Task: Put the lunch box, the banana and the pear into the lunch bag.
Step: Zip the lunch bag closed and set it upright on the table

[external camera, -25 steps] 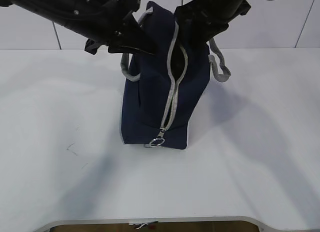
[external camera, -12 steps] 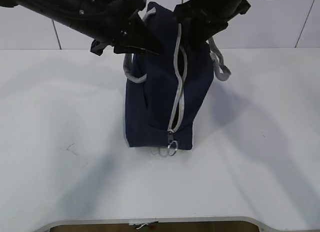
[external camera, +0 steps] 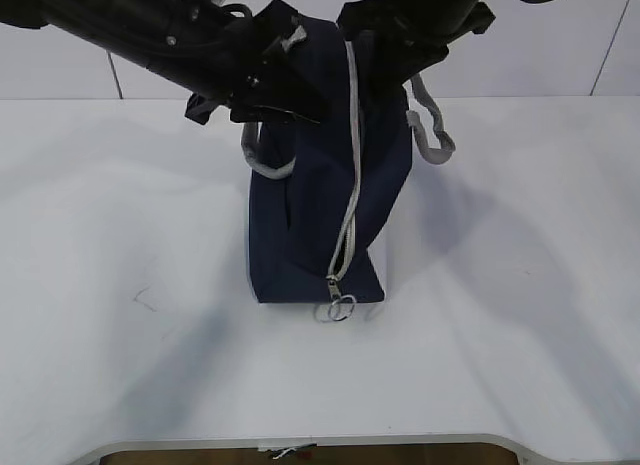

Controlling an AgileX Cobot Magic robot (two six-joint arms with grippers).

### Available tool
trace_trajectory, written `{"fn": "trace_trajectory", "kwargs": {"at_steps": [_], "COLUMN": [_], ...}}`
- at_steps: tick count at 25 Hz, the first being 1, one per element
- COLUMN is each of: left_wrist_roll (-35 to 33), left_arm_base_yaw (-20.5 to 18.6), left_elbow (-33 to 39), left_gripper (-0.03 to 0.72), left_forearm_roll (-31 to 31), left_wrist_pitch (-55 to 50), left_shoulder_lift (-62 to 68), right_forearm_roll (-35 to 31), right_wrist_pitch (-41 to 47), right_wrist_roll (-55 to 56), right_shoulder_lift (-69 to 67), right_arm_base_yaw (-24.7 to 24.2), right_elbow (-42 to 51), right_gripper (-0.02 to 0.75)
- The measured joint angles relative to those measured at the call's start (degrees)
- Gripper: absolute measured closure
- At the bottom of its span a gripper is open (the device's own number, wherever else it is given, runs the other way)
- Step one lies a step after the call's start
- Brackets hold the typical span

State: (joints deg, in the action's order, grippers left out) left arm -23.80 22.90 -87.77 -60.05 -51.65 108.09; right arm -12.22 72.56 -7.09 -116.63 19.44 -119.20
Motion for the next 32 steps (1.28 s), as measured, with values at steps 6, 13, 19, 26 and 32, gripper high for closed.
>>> {"fn": "trace_trajectory", "kwargs": {"at_steps": [6,13,19,26,32], "left_wrist_roll": [0.0,0.0,1.2,1.9,2.0], "left_arm_base_yaw": [0.0,-0.5,-4.0,-7.6,-7.7], "left_elbow": [0.0,0.0,0.0,0.0,0.0], "left_gripper": [0.472,0.351,0.346,0.345,0.347], "left_forearm_roll": [-0.1,0.0,3.4,6.8,7.6], "left_wrist_pitch": [-0.7,-3.1,-8.2,-16.1,-16.9], "left_shoulder_lift": [0.0,-0.1,-2.6,-6.1,-8.4], "right_forearm_roll": [-0.5,-1.4,-1.6,-3.4,-4.4], "right_wrist_pitch": [-0.1,-0.3,-0.3,-0.3,-0.3], "right_wrist_roll": [0.8,1.1,1.3,1.4,1.4], "right_shoulder_lift": [0.2,2.4,6.1,11.0,13.7], "right_arm_base_yaw": [0.0,0.0,0.0,0.0,0.0], "right_elbow": [-0.1,-0.1,-0.1,-0.1,-0.1], "right_gripper": [0.513,0.365,0.362,0.362,0.362]}}
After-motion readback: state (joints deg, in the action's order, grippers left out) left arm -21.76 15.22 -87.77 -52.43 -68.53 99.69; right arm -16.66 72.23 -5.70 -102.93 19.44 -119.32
